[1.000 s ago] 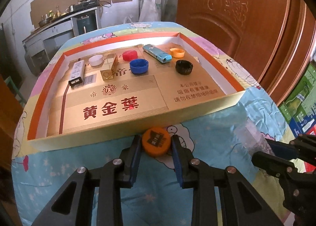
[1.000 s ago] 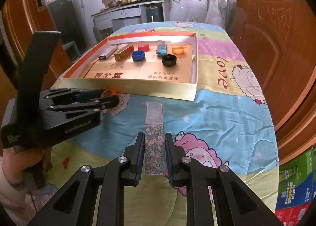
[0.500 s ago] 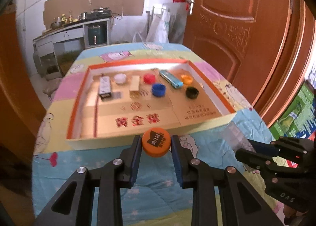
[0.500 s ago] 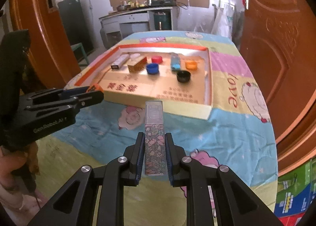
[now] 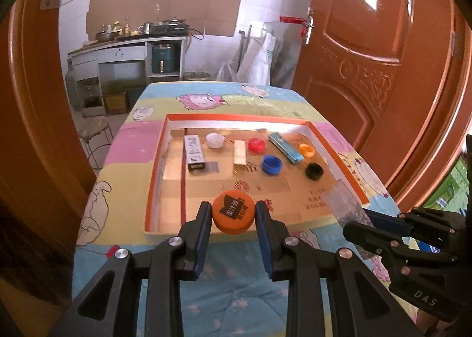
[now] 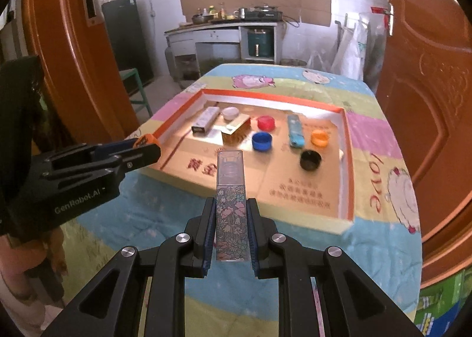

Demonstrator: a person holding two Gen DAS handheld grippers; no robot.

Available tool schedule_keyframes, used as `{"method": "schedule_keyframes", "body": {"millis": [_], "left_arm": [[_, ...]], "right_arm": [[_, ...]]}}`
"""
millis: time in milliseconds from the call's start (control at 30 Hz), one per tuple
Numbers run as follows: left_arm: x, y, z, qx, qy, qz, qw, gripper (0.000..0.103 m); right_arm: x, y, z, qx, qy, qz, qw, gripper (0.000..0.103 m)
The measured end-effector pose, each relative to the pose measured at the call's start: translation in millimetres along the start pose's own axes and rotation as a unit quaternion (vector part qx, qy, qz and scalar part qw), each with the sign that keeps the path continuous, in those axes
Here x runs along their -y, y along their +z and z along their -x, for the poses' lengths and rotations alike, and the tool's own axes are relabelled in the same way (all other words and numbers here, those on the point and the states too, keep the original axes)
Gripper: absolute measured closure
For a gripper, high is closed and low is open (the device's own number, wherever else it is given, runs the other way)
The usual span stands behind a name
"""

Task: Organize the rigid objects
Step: 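Carry the orange cap and clear floral bottle over the tray with both grippers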

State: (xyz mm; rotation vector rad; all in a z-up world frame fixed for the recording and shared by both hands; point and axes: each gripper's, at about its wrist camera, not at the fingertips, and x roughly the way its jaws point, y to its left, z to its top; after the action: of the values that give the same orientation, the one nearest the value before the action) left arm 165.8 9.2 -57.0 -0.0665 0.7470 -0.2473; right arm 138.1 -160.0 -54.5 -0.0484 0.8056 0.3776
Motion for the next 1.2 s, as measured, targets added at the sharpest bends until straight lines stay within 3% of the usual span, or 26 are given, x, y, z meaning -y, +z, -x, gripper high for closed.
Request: {"method": "schedule_keyframes", "body": {"millis": [500,1200], "left_arm": [[-35.4,21.7,-35.4,-0.001,0.015,0.035,0.9993,0.072],[-44.5,25.3,-74.0,-0.027,0.017,0.050,0.9982,0.072]], "right_arm": [[-10.7,43.7,-48.2,-0.011,0.017,0.014,1.000,0.083],[-3.4,51.2,-96.8,-0.042,0.027,0.014,0.999,0.083]]}}
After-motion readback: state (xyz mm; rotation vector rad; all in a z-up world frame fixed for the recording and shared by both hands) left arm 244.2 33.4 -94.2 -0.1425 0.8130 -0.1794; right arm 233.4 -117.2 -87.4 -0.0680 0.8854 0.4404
